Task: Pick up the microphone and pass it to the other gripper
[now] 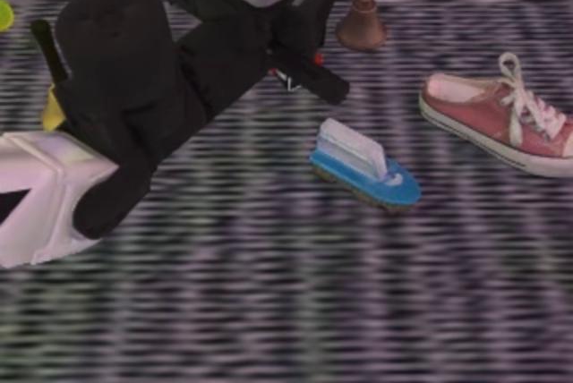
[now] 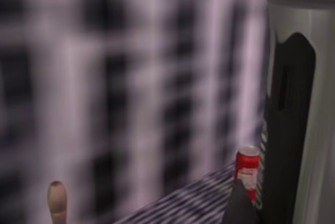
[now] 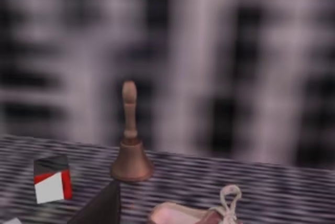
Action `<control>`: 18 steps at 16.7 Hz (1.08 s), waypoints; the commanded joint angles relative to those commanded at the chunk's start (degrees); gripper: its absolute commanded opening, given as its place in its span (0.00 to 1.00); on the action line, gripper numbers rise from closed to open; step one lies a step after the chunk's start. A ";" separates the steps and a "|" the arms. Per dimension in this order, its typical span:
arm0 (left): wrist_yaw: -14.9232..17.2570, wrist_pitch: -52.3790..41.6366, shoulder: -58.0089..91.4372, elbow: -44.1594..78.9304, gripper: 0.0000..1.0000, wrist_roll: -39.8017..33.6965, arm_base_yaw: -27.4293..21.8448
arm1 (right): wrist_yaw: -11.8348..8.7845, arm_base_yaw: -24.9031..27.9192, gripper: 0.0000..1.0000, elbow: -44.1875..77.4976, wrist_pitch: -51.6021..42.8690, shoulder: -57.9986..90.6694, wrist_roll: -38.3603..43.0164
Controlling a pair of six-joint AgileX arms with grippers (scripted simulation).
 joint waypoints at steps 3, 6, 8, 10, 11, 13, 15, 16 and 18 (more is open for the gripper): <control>0.00 0.00 0.00 0.00 0.00 0.00 0.00 | -6.34 3.85 1.00 8.70 3.72 13.94 0.05; 0.00 0.00 0.00 0.00 0.00 0.00 0.00 | -13.17 8.04 1.00 17.79 7.52 29.16 0.12; 0.00 0.00 0.00 0.00 0.00 0.00 0.00 | -17.48 10.71 1.00 23.50 9.93 38.12 0.15; 0.00 0.00 0.00 0.00 0.00 0.00 0.00 | -21.35 13.10 1.00 28.70 12.18 45.66 0.14; 0.00 0.00 0.00 0.00 0.00 0.00 0.00 | -23.06 14.16 1.00 31.05 13.22 49.01 0.10; 0.00 0.00 0.00 0.00 0.00 0.00 0.00 | -25.87 15.89 1.00 35.00 15.02 54.66 0.00; 0.00 0.00 0.00 0.00 0.00 0.00 0.00 | -27.77 17.07 1.00 37.74 16.30 58.32 -0.11; 0.00 0.00 0.00 0.00 0.00 0.00 0.00 | -28.29 17.39 1.00 38.51 16.66 59.24 -0.14; 0.00 0.00 0.00 0.00 0.00 0.00 0.00 | -28.48 17.51 1.00 38.78 16.79 59.55 -0.16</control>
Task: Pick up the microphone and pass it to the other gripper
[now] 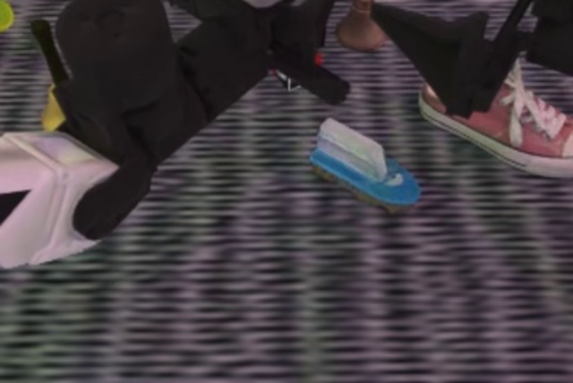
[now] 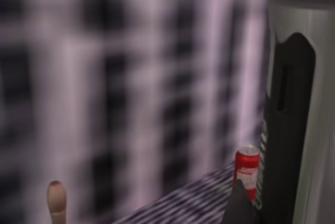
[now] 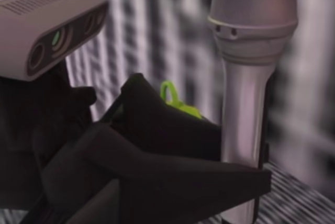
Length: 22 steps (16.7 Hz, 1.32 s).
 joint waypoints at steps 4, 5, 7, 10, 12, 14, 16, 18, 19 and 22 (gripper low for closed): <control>0.00 0.00 0.00 0.00 0.00 0.00 0.00 | 0.18 -0.16 1.00 -0.05 -0.07 -0.03 0.01; 0.00 0.00 0.00 0.00 0.00 0.00 0.00 | 0.54 0.34 1.00 0.69 0.13 0.74 0.04; 0.00 0.00 0.00 0.00 0.00 0.00 0.00 | 2.12 2.04 1.00 3.58 0.86 4.13 0.14; 0.00 0.00 0.00 0.00 0.00 0.00 0.00 | 5.76 5.54 1.00 9.65 2.37 12.03 0.28; 0.00 0.00 0.00 0.00 0.00 0.00 0.00 | 8.12 7.86 1.00 13.29 3.24 16.69 0.38; 0.00 0.00 0.00 0.00 0.00 0.00 0.00 | 9.63 9.33 1.00 15.55 3.73 19.23 0.46; 0.00 0.00 0.00 0.00 0.00 0.00 0.00 | 9.87 9.57 1.00 15.89 3.80 19.59 0.48; 0.00 0.00 0.00 0.00 0.00 0.00 0.00 | 9.87 9.57 1.00 15.89 3.80 19.59 0.48; 0.00 0.00 0.00 0.00 0.00 0.00 0.00 | 9.87 9.57 0.92 15.89 3.80 19.59 0.48; 0.00 0.00 0.00 0.00 0.00 0.00 0.00 | 9.87 9.57 0.70 15.89 3.80 19.59 0.48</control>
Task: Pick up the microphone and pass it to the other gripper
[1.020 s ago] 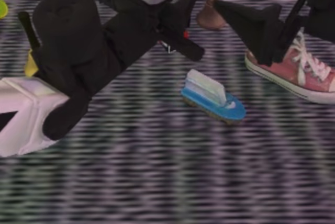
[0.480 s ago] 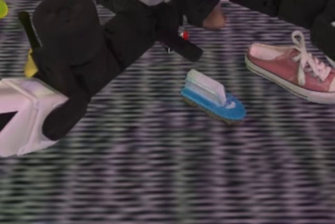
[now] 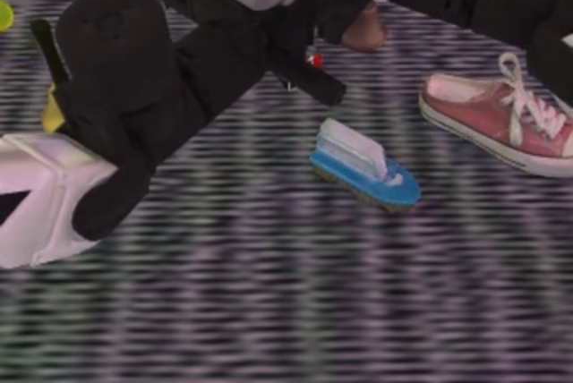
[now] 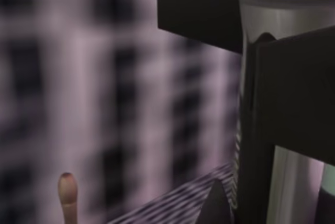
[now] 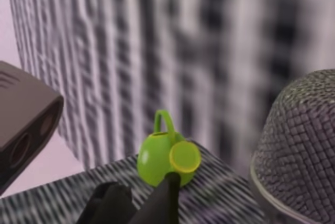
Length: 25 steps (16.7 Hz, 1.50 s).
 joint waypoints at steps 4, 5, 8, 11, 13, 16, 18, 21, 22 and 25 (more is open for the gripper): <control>0.00 0.00 0.00 0.00 0.00 0.00 0.00 | 0.00 0.00 0.40 0.00 0.00 0.00 0.00; 0.00 0.00 0.00 0.00 0.00 0.00 0.00 | 0.00 0.00 0.32 0.00 0.00 0.00 0.00; 0.00 0.00 0.00 0.00 0.00 0.00 0.00 | 0.00 0.00 0.10 0.00 0.00 0.00 0.00; 0.00 0.00 0.00 0.00 0.00 0.00 0.00 | 0.00 0.00 0.00 0.00 0.00 0.00 0.00; 0.00 0.00 0.00 0.00 0.00 0.00 0.00 | 0.00 0.00 0.00 0.00 0.00 0.00 0.00; 0.00 0.00 0.00 0.00 0.00 0.00 0.00 | 0.00 0.00 0.00 0.00 0.00 0.00 0.00; 0.00 0.00 0.00 0.00 0.00 0.00 0.00 | 0.00 0.00 0.00 0.00 0.00 0.00 0.00; 0.00 0.00 0.00 0.00 0.23 0.00 0.00 | 0.00 0.00 0.00 0.00 0.00 0.00 0.00; 0.00 0.00 0.00 0.00 0.30 0.00 0.00 | 0.00 0.00 0.00 0.00 0.00 0.00 0.00; 0.00 0.00 0.00 0.00 0.53 0.00 0.00 | 0.00 0.00 0.00 0.00 0.00 0.00 0.00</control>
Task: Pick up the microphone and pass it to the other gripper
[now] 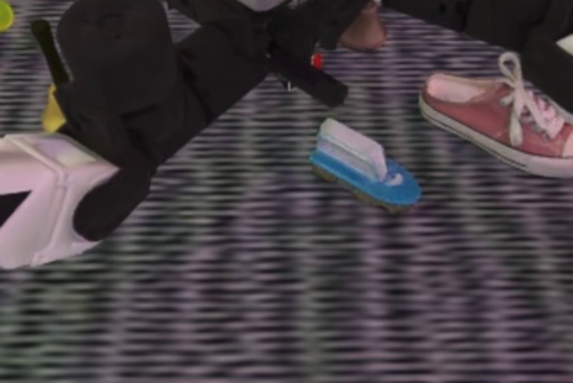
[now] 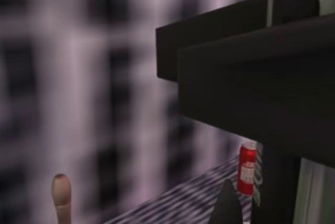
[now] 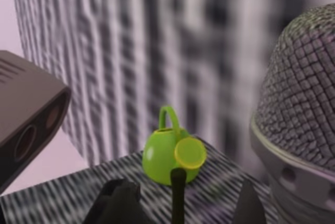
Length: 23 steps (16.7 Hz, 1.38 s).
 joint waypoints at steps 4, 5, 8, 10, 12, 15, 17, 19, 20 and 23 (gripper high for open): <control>0.00 0.00 0.00 0.00 0.83 0.00 0.00 | 0.00 0.00 0.00 0.00 0.00 0.00 0.00; 0.00 0.00 0.00 0.00 0.90 0.00 0.00 | 0.00 0.00 0.00 0.00 0.00 0.00 0.00; 0.00 0.00 0.00 0.00 1.00 0.00 0.00 | 0.00 0.00 0.00 0.00 0.00 0.00 0.00; 0.00 0.00 0.00 0.00 1.00 0.00 0.00 | 0.00 0.00 0.00 0.00 0.00 0.00 0.00; 0.00 0.00 0.00 0.00 1.00 0.00 0.00 | 0.00 0.00 0.00 0.00 0.00 0.00 0.00; -0.23 0.04 0.55 -0.59 1.00 0.21 0.28 | 0.35 -0.13 0.00 0.54 -0.03 -0.43 -0.10; -0.02 -0.21 -0.42 -1.51 1.00 0.22 0.47 | -0.13 -0.58 0.00 0.15 -0.08 -0.73 0.06; 0.42 -0.83 -3.72 -4.26 1.00 0.26 1.21 | -1.57 -1.91 0.00 -0.91 -0.16 -1.70 0.36; 0.67 -1.23 -5.97 -6.04 1.00 0.26 1.71 | -2.59 -2.84 0.00 -1.62 -0.16 -2.41 0.43; 1.51 -2.40 -13.08 -11.59 1.00 0.15 3.20 | -5.63 -5.56 0.00 -3.60 -0.09 -4.60 0.16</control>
